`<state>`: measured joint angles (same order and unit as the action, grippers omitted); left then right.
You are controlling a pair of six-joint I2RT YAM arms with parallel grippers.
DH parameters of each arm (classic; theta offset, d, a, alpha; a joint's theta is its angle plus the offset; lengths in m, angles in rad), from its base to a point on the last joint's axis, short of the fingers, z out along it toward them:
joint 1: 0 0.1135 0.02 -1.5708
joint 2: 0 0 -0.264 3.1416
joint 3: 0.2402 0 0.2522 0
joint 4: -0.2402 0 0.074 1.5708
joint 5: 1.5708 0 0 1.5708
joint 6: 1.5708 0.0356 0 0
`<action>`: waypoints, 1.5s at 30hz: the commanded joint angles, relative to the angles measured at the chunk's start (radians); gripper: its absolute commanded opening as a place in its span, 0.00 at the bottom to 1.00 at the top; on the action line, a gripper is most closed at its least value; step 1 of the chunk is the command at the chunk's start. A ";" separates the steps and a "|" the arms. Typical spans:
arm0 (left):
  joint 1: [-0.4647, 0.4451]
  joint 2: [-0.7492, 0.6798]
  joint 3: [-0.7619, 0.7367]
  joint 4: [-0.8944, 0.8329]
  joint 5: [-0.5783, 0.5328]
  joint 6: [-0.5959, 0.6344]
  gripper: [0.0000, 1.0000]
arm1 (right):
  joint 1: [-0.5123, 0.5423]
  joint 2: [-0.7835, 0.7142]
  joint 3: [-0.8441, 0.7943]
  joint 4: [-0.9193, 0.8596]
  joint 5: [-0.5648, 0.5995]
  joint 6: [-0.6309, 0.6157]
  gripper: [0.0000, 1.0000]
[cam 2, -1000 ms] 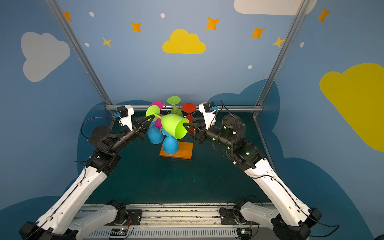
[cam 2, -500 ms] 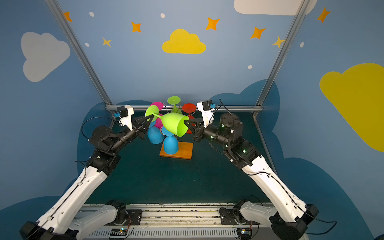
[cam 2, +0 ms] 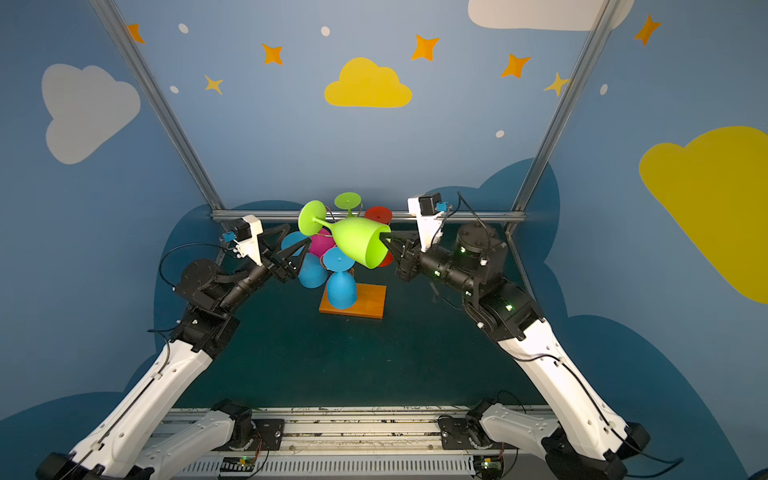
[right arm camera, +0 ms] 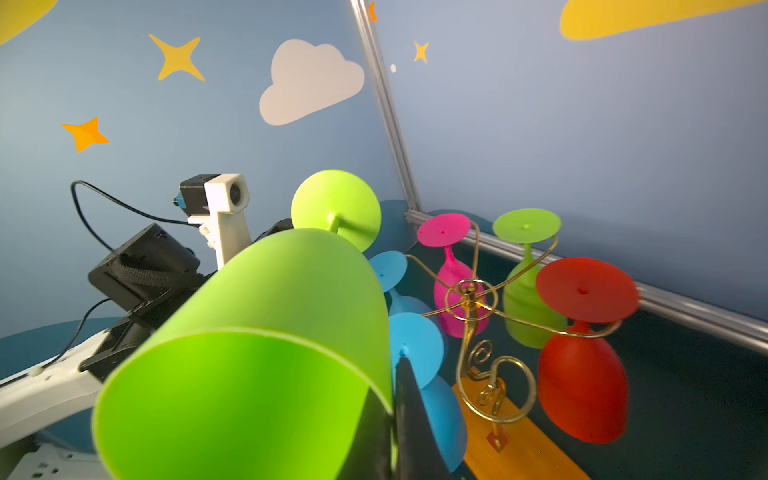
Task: Take the wine glass off the wine glass rack
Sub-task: 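Carry the green glass off with the right gripper while the left arm withdraws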
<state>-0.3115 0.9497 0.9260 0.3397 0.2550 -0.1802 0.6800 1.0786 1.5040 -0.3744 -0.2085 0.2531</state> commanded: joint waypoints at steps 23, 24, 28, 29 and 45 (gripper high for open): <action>0.291 -0.117 -0.136 0.046 -0.319 0.074 0.97 | -0.138 0.018 0.122 -0.737 0.620 -0.208 0.00; 0.297 -0.126 -0.142 0.050 -0.332 0.087 0.97 | -0.176 0.059 0.130 -0.738 0.588 -0.212 0.00; 0.313 -0.147 -0.160 0.056 -0.367 0.105 0.97 | -0.293 0.195 0.148 -0.708 0.464 -0.218 0.00; 0.315 -0.148 -0.160 0.055 -0.364 0.105 0.97 | -0.312 0.230 0.156 -0.698 0.449 -0.218 0.00; 0.315 -0.160 -0.164 0.047 -0.338 0.108 0.97 | -0.448 0.718 0.469 -0.695 0.315 -0.242 0.00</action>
<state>0.0002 0.7994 0.7700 0.3668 -0.0795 -0.0818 0.2306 1.7481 1.9022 -1.0611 0.1497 0.0170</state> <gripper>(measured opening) 0.973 0.048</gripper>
